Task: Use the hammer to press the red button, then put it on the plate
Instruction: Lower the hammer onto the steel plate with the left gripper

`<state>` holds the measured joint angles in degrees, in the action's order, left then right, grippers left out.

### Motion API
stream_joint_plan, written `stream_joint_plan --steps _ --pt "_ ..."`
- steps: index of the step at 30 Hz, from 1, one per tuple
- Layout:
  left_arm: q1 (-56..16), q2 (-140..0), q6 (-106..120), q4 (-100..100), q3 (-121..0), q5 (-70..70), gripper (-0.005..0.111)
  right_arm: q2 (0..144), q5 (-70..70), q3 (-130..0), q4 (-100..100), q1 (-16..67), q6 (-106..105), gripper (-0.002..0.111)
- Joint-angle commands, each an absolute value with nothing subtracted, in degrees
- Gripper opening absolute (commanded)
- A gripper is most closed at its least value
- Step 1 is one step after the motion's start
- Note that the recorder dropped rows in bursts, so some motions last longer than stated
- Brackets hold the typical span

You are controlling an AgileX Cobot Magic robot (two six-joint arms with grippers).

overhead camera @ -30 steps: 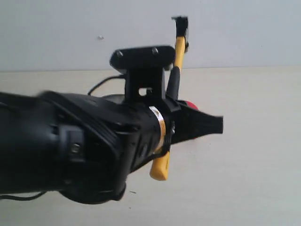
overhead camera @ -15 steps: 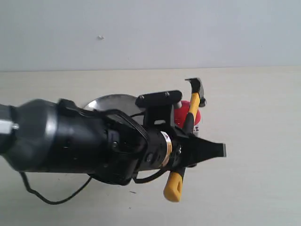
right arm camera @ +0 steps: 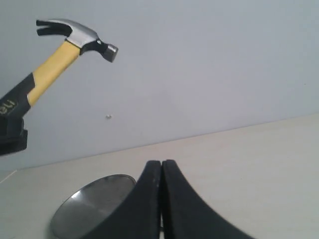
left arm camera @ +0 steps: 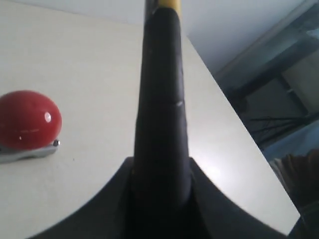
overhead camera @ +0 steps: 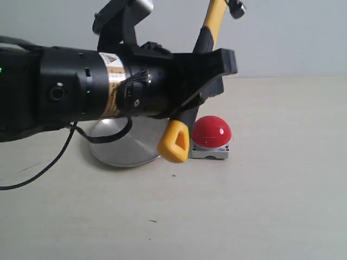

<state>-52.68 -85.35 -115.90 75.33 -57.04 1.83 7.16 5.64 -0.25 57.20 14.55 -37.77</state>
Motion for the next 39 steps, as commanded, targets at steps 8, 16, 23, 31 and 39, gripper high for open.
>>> stream_joint_plan --steps 8,16,23,31,39 --pt "-38.0 -84.3 -105.3 59.9 -43.2 11.0 0.0 7.0 5.7 0.0 57.1 14.7 -37.8 0.0" --pt "-31.5 -84.9 -77.0 32.6 -36.0 38.0 0.0 7.0 5.7 0.0 57.1 14.7 -37.8 0.0" --pt "-29.0 -90.8 -75.1 28.9 -34.0 41.4 0.0 7.0 5.7 0.0 57.0 14.7 -37.8 0.0" --pt "-28.5 -101.7 -68.5 22.4 -36.6 49.0 0.0 7.0 5.7 0.0 57.0 14.7 -37.8 0.0" --pt "-22.9 -108.0 -86.8 37.8 -44.1 44.3 0.0 7.0 5.7 0.0 57.0 14.7 -37.8 0.0"
